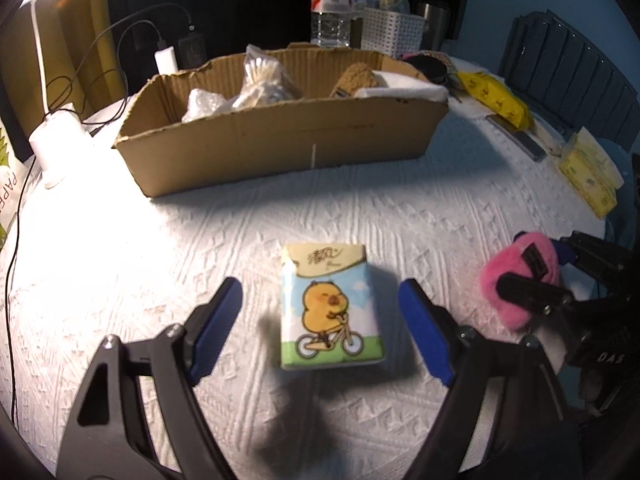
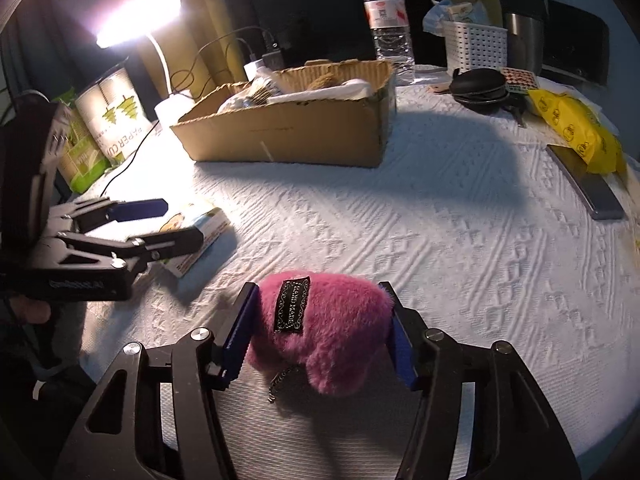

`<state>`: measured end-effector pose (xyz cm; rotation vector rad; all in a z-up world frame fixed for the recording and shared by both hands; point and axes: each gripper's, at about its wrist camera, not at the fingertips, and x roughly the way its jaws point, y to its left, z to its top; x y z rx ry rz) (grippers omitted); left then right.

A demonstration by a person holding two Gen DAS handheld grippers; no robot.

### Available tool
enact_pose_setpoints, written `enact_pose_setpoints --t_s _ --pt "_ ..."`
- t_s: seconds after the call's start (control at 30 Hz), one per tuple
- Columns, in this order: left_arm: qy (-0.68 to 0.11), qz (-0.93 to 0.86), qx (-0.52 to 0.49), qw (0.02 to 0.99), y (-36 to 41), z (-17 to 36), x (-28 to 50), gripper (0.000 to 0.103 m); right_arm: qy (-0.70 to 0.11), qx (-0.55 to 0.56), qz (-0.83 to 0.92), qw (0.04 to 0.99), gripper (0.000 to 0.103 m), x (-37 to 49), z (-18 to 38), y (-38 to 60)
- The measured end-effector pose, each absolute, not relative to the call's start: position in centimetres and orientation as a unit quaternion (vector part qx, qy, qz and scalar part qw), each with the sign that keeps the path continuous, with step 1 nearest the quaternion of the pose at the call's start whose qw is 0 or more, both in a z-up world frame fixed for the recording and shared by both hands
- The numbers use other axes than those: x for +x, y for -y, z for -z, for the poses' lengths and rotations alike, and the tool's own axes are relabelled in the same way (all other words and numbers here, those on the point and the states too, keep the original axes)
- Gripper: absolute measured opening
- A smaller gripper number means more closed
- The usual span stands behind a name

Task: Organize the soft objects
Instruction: 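Grasp the pink plush pouch with the right tool while the left tool grasps the chick tissue pack, then lower the pink pouch and tissue pack into the box and release both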

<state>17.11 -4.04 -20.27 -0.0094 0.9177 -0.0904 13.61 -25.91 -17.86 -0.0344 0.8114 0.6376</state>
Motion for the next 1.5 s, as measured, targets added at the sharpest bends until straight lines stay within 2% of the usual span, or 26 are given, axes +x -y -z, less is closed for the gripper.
enact_pose_setpoints --t_s 0.1,0.13,0.2,0.3,0.8,1.1,1.5 --pt "-0.444 0.045 -0.004 0.895 4.4 20.5 17.2 0.078 -0.384 -0.01 -0.308 0.87 0.062 13.9 17.6 26.7" --pt "-0.442 0.045 -0.006 0.896 4.4 20.4 17.2 0.067 -0.384 -0.007 -0.31 0.87 0.062 13.9 17.5 26.8" --pt "-0.448 0.044 -0.012 0.893 4.4 20.6 17.5 0.057 -0.383 -0.005 -0.317 0.868 0.062 14.1 17.4 26.9" --pt "-0.449 0.044 -0.016 0.892 4.6 20.6 17.6 0.048 -0.382 -0.009 -0.326 0.865 0.062 14.1 17.2 26.6" --pt "-0.411 0.075 -0.027 0.908 4.0 16.7 18.7 0.047 -0.351 -0.034 -0.34 0.872 0.062 15.9 12.9 25.6" --pt "-0.361 0.076 -0.036 0.929 0.6 12.7 19.0 0.047 -0.32 -0.042 -0.339 0.884 0.062 17.0 10.1 23.5" --pt "-0.312 0.086 -0.035 0.945 -4.2 10.2 20.6 0.047 -0.299 -0.053 -0.325 0.896 0.062 19.5 7.7 19.3"
